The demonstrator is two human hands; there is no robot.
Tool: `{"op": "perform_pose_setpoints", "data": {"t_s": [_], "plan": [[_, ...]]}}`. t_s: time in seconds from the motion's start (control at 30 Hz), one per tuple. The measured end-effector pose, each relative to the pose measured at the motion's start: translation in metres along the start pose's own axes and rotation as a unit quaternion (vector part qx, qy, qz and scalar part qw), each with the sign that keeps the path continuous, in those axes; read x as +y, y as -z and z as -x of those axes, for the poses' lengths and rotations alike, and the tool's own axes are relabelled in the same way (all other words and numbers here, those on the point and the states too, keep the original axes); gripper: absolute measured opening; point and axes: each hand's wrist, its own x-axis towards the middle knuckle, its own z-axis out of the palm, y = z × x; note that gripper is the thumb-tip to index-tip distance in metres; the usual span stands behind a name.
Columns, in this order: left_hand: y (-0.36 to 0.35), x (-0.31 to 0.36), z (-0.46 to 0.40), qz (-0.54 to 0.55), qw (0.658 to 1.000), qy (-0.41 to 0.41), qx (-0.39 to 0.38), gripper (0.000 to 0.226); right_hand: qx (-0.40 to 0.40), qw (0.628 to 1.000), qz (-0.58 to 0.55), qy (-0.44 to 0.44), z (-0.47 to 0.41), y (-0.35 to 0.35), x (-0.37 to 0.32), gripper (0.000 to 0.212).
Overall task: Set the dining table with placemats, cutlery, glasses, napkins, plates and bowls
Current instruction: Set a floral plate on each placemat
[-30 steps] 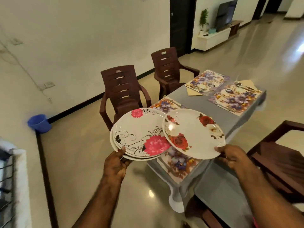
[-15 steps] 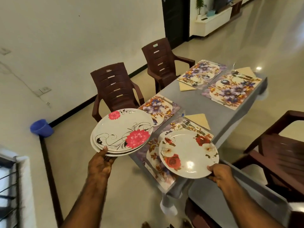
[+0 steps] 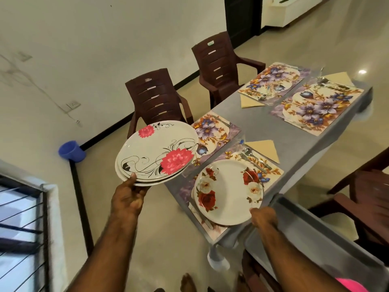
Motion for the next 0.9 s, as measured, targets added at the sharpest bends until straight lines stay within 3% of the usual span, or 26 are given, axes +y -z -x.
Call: {"op": "perform_pose_setpoints", "data": {"t_s": [0.07,0.13,0.2,0.27,0.4,0.5,0.6,0.73,0.9], "plan": [[-0.001,0.001,0.001,-0.002,1.000,-0.006,0.001,0.020,0.015,0.999,-0.031,0.002,0.006,0.005,-0.004,0.037],[-0.001,0.000,0.001,-0.001,1.000,-0.007,0.003,0.022,-0.025,0.999,-0.044,-0.015,0.004,0.008,-0.005,0.037],[-0.001,0.000,0.000,0.000,1.000,-0.004,0.008,0.024,-0.098,0.991,-0.087,-0.002,-0.001,0.004,-0.002,0.028],[-0.002,0.000,-0.001,-0.001,1.000,0.001,0.006,0.026,-0.111,0.981,-0.157,0.001,-0.002,0.002,0.000,0.019],[-0.004,-0.001,-0.003,-0.005,1.000,0.006,-0.001,0.020,-0.105,0.980,-0.171,0.004,-0.003,-0.001,-0.012,0.005],[-0.003,0.002,-0.010,-0.008,1.000,0.009,-0.005,0.020,-0.001,1.000,0.001,-0.025,-0.021,0.000,-0.023,0.025],[-0.004,0.006,-0.021,-0.007,1.000,0.014,-0.005,0.018,0.037,0.998,0.047,0.035,-0.020,-0.002,-0.027,0.043],[-0.010,0.004,-0.030,0.002,1.000,0.018,-0.015,0.017,0.059,0.984,0.164,0.029,-0.011,-0.017,-0.027,0.066],[-0.012,0.002,-0.040,0.007,1.000,0.027,-0.012,0.018,0.090,0.982,0.123,0.109,0.034,-0.024,-0.012,0.080]]}}
